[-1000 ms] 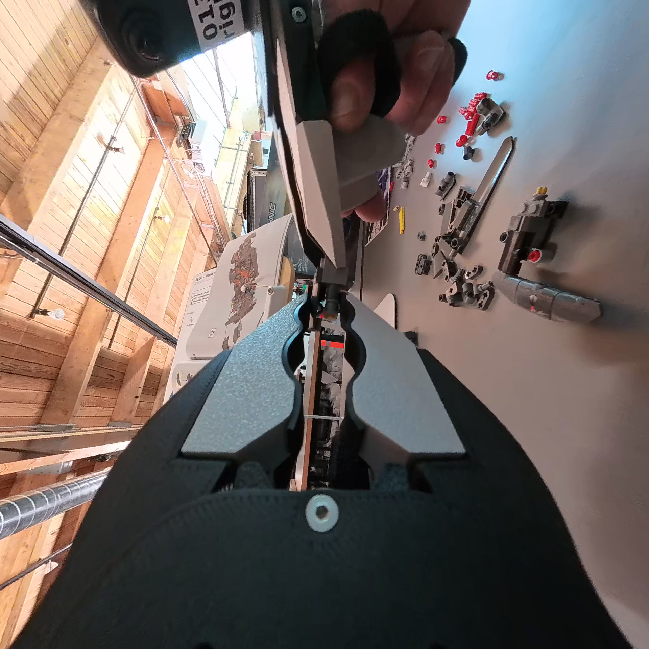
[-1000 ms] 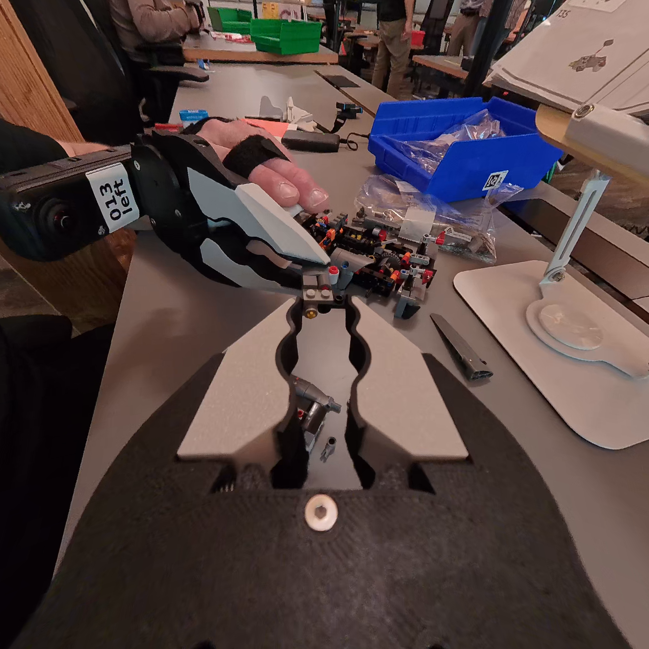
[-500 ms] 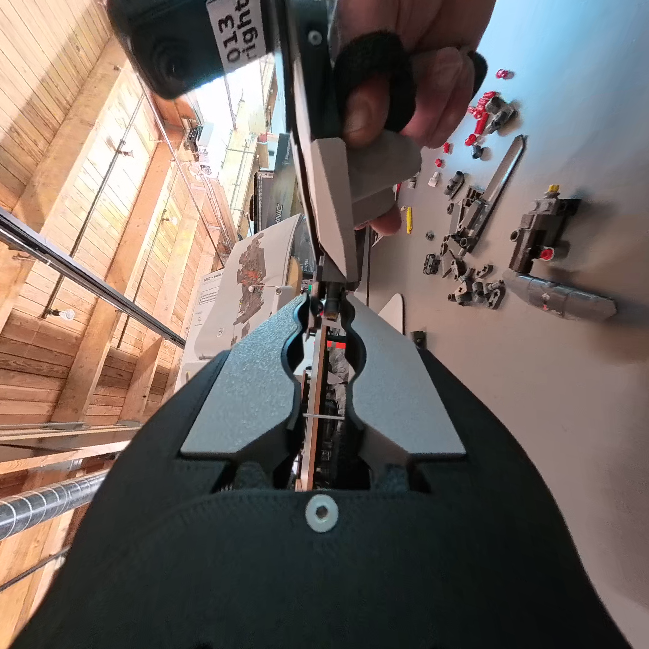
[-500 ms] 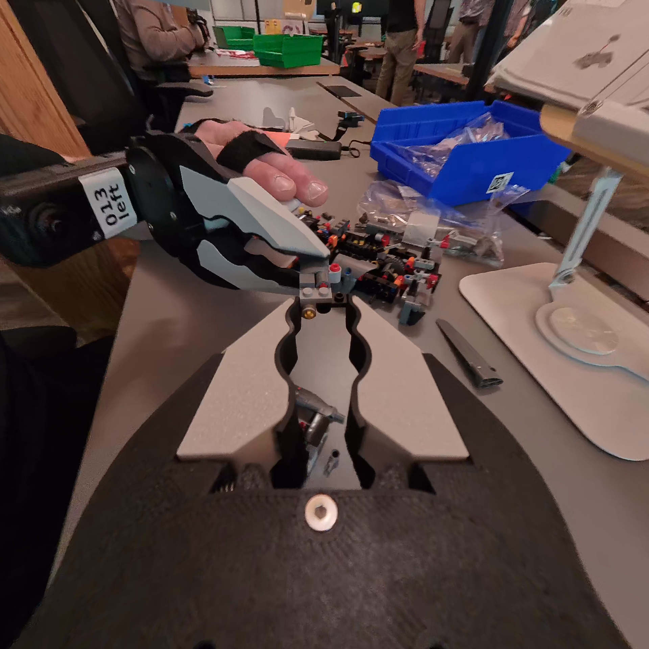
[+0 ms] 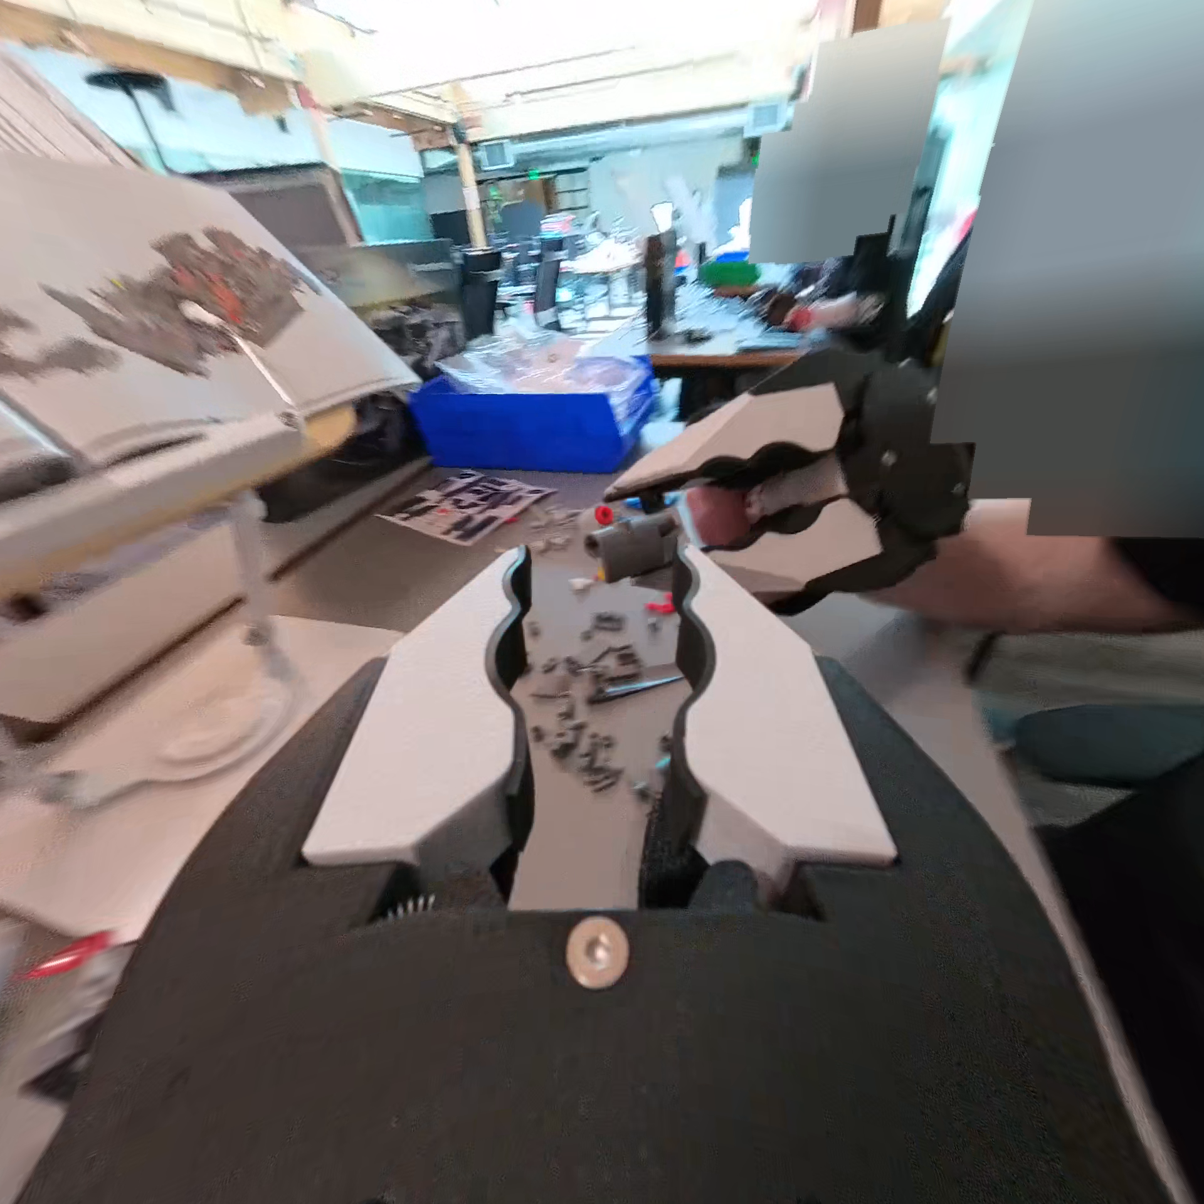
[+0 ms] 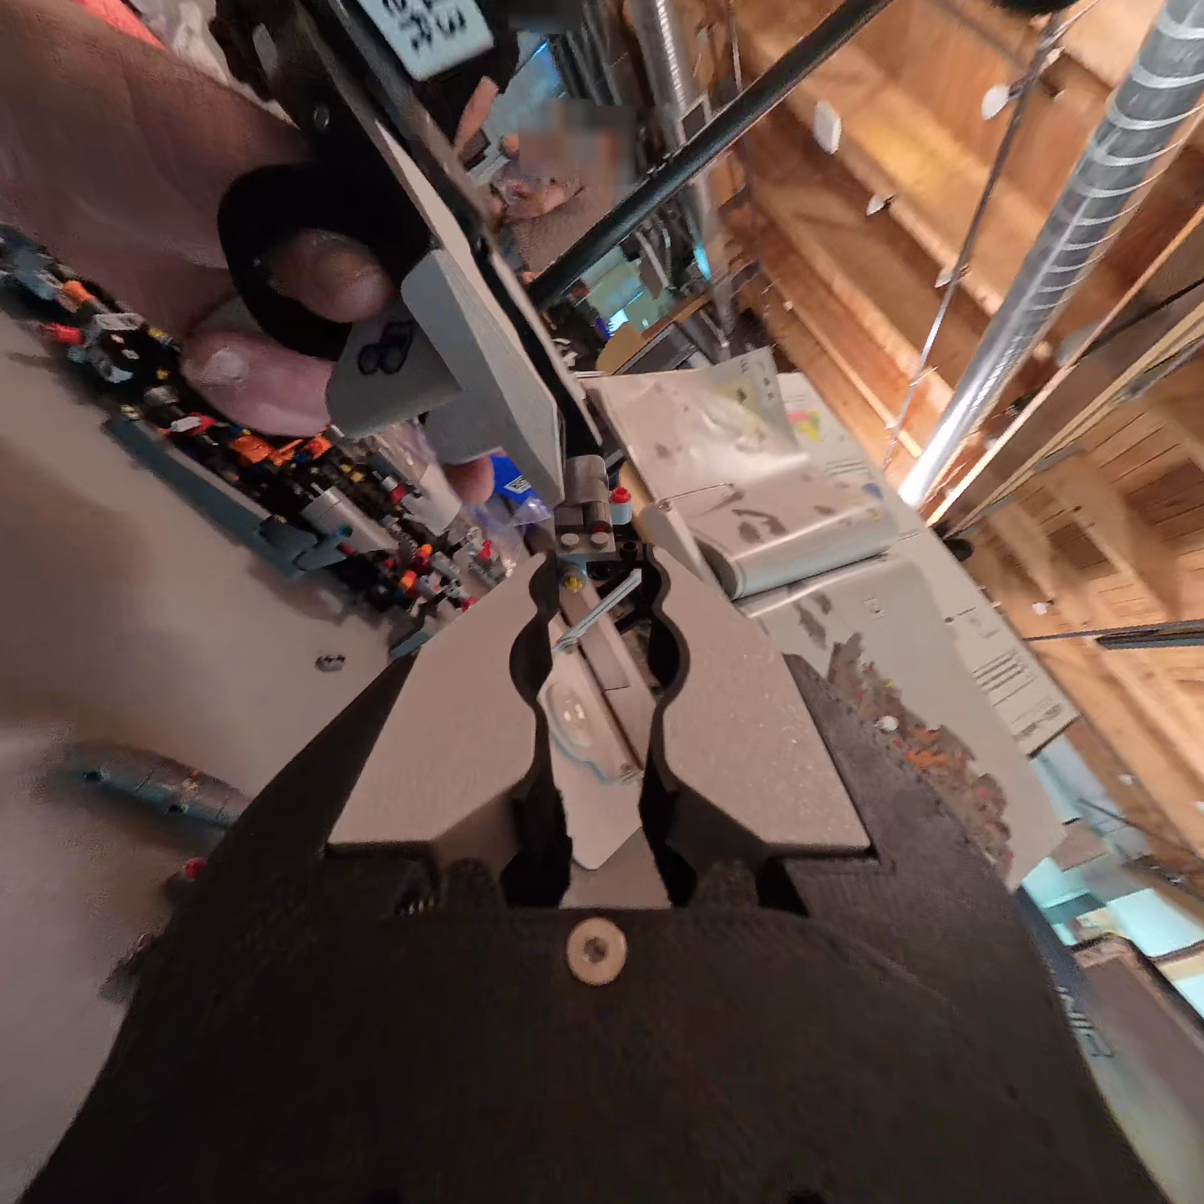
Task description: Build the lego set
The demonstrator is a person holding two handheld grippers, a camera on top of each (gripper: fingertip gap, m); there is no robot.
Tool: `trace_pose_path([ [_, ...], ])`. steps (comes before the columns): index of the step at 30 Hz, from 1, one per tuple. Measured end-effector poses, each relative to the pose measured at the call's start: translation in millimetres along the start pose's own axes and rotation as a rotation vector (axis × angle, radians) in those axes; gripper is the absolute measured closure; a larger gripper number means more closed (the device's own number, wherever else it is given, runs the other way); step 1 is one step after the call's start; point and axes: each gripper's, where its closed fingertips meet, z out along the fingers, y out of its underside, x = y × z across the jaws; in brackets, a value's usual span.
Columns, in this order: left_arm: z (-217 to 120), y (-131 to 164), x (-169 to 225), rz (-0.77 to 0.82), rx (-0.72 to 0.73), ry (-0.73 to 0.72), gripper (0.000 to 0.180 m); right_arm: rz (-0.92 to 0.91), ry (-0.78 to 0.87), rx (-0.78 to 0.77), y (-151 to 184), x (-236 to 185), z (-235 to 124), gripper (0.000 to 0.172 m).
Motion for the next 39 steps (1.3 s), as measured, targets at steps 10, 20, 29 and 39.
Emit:
trace_pose_path([
  [10, 1.0, -15.2, 27.4, -0.363, 0.165, 0.294, 0.158, -0.219, 0.123, 0.071, -26.6, 0.1, -0.3, 0.150],
  [20, -3.2, -13.5, 28.6, -0.296, 0.089, 0.316, 0.164, -0.211, 0.011, 0.068, -29.1, -9.2, -3.7, 0.133],
  [29, -1.3, 28.0, 41.7, -0.089, -0.342, 0.369, 0.164, -0.312, -0.369, 0.049, -26.0, -30.2, -19.9, 0.126],
  [39, 3.8, 39.6, 47.6, -0.104, -0.461, 0.468, 0.164, -0.392, -0.469, 0.037, -12.3, -47.1, -15.6, 0.133],
])
